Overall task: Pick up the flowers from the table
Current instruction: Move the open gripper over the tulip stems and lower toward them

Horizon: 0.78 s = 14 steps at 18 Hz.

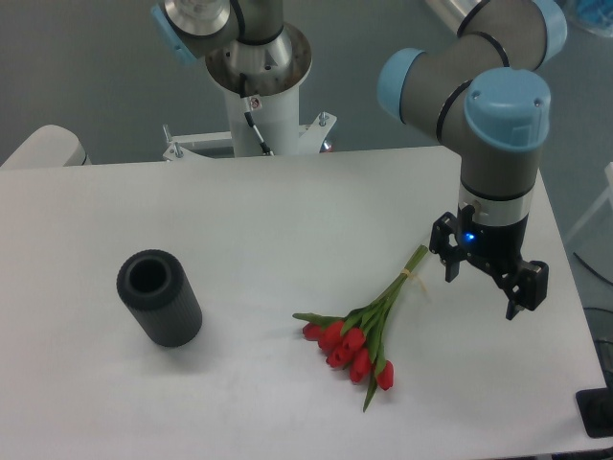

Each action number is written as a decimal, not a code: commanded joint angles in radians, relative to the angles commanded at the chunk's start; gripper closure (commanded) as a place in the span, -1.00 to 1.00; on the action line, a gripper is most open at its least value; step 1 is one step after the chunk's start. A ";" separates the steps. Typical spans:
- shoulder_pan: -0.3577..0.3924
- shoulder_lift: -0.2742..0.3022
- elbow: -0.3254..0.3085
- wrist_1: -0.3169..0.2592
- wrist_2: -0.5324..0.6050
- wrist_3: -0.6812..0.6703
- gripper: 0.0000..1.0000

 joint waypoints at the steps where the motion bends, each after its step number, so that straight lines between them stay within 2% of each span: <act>1: -0.002 0.002 -0.005 0.000 0.002 0.000 -1.00; 5: -0.023 0.025 -0.032 -0.008 0.003 -0.023 -1.00; 14: -0.046 0.140 -0.247 0.002 0.000 -0.153 -1.00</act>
